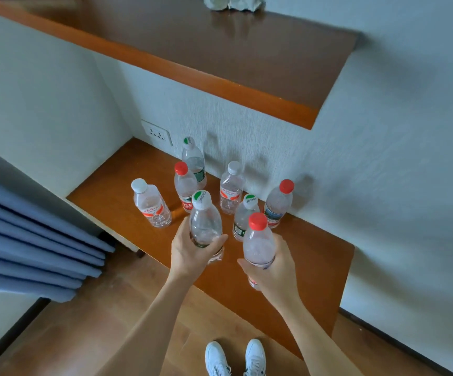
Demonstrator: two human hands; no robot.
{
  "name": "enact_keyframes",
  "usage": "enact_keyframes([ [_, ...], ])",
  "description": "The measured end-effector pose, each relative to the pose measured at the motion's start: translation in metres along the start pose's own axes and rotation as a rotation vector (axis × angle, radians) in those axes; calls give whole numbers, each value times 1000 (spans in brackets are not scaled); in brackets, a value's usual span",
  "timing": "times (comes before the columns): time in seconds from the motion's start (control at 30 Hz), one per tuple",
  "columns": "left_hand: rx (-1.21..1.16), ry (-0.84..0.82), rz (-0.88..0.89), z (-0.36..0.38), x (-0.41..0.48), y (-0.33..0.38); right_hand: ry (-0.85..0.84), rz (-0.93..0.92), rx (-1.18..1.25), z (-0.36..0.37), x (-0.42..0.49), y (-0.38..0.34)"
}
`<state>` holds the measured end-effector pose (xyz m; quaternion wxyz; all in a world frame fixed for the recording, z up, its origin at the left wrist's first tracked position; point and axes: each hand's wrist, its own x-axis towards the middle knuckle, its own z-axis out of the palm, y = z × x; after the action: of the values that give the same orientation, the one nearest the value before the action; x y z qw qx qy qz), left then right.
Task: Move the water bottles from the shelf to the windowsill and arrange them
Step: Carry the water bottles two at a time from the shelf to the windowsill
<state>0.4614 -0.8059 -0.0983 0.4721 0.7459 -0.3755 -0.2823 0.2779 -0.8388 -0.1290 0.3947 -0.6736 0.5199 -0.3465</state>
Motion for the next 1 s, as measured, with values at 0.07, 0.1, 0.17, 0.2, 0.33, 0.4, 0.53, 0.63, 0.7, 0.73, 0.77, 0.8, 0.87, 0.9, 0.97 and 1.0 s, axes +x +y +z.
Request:
enact_keyframes([
  [0.07, -134, 25, 10, -8, -16, 12, 10, 3, 29, -9, 0, -10],
  [0.1, -184, 35, 22, -11, -23, 18, 9, 9, 43, -14, 1, -16],
  [0.17, -255, 54, 58, -18, -38, 34, -4, 6, 87, -23, 2, -25],
  [0.2, -283, 67, 76, -21, -44, 41, -5, -13, 108, -28, 4, -29],
  [0.33, -323, 109, 133, -27, -61, 63, -10, -62, 143, -44, 13, -48],
  [0.4, -332, 107, 150, -30, -68, 69, -15, -92, 157, -46, 16, -55],
  [0.53, -345, 156, 155, -40, -80, 75, -41, -155, 144, -42, 13, -71],
  [0.63, -350, 197, 153, -51, -89, 75, -72, -194, 143, -38, 10, -86],
  [0.7, -364, 239, 141, -61, -96, 73, -98, -220, 164, -34, 9, -93],
  [0.73, -365, 270, 137, -66, -99, 72, -114, -234, 173, -31, 8, -96],
  [0.77, -360, 304, 132, -71, -102, 71, -133, -244, 175, -28, 7, -99],
  [0.8, -352, 336, 124, -76, -105, 69, -157, -253, 175, -25, 6, -103],
  [0.87, -345, 405, 95, -85, -114, 64, -213, -279, 175, -20, 2, -110],
  [0.9, -345, 450, 78, -90, -121, 63, -254, -298, 177, -16, -1, -113],
  [0.97, -348, 534, 42, -99, -137, 58, -356, -311, 199, -6, -8, -119],
  [1.0, -349, 568, 24, -103, -146, 55, -415, -311, 221, 0, -12, -119],
])
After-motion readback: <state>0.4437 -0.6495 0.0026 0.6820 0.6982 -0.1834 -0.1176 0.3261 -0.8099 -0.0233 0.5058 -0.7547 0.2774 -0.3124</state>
